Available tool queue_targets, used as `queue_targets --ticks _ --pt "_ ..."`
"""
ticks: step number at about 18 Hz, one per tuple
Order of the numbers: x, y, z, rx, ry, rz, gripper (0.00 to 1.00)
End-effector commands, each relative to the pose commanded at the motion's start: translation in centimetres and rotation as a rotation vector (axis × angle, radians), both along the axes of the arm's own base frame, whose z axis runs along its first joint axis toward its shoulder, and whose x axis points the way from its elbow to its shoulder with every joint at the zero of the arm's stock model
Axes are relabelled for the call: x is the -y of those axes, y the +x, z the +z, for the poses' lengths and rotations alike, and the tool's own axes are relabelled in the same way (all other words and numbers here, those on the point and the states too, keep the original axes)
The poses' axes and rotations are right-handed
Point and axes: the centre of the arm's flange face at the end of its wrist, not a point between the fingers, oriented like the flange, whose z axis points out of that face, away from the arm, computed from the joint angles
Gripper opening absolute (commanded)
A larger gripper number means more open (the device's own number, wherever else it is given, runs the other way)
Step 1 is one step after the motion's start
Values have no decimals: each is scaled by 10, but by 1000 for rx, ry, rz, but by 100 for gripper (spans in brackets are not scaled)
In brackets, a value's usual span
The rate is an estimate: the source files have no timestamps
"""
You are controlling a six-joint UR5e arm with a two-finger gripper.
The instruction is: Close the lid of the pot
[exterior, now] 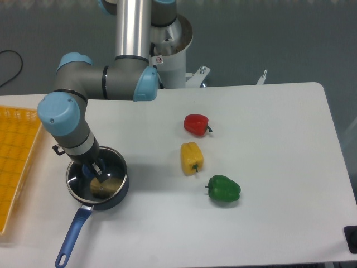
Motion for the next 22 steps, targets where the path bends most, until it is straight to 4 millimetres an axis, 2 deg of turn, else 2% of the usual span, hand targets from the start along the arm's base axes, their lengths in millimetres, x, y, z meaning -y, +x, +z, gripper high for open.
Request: queue_targets --ticks 2,6,11,13,14,19,22 --pt "0 -1 -1 1 -1 0 61" --pt "-1 -1 0 1 2 -3 76" --pt "0 0 -1 0 0 -6 83" --pt "-1 -1 3 -3 7 -9 99" --pt "0 -1 5 -4 9 -11 99" --pt "10 -7 35 -27 45 0 100" --pt "32 -38 61 -47 48 12 100"
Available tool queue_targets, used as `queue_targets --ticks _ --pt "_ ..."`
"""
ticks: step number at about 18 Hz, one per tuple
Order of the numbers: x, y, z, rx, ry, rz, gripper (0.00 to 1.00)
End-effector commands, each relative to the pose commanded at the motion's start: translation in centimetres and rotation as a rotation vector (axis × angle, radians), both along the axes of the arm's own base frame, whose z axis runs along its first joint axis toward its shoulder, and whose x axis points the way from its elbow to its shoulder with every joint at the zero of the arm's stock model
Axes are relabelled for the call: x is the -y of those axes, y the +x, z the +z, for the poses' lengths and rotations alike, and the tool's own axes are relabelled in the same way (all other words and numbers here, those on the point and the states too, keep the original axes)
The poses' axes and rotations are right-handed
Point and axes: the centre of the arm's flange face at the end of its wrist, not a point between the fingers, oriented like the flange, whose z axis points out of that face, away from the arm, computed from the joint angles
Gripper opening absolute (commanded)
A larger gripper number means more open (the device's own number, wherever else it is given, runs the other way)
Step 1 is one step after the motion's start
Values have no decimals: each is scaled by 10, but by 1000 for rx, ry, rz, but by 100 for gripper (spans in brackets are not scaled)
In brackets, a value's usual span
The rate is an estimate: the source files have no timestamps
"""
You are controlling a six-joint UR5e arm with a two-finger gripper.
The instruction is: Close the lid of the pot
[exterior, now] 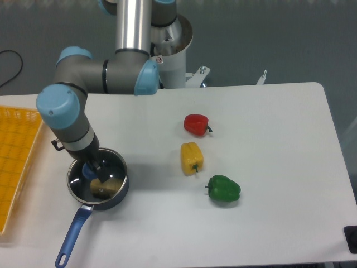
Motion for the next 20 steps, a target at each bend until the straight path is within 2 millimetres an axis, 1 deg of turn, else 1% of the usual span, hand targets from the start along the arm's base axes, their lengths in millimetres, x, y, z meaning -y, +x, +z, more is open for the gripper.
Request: queue_targets --ticks 3,5,8,10,11,13,15,16,17,20 --pt "38 -60 23 1 -20 -56 100" --pt "60 -104 30 -9 -16 -79 100" --pt "107 -177 38 -24 -8 -105 100" --pt "143 -225 35 -27 -23 -169 100" --pt "160 -246 32 -27 -32 -196 100" --pt "187 -287 15 -20 -43 -227 100" --pt "205 -314 3 -28 -50 -301 100" --pt "214 -321 0 -24 -58 -347 100" --pt "216 -325 -8 -16 -64 -383 100" --pt "216 -333 -28 10 -76 -396 100"
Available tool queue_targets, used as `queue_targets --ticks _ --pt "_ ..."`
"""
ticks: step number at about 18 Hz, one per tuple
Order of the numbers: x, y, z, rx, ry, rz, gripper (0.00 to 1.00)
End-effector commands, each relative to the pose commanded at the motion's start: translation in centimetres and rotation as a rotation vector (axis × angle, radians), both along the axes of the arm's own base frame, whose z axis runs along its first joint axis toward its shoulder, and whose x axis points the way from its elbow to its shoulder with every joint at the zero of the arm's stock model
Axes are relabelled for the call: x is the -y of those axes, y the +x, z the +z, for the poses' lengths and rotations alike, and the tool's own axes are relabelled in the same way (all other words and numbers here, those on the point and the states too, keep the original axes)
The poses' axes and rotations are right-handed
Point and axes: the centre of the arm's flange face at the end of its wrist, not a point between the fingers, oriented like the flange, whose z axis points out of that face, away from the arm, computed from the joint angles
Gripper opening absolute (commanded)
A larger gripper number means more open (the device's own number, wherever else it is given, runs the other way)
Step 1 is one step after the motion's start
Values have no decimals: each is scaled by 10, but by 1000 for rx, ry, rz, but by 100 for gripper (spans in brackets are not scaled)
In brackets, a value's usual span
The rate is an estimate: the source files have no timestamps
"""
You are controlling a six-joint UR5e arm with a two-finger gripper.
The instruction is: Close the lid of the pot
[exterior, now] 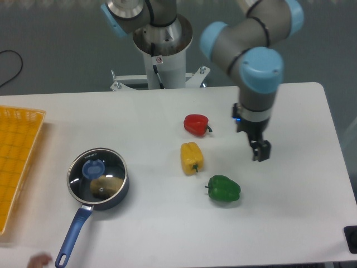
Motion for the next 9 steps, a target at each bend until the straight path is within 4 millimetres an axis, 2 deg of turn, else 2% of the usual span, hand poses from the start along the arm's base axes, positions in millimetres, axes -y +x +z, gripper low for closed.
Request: queue_targets --ticks 9 --pt "-1 -5 -3 -14 25 7 100"
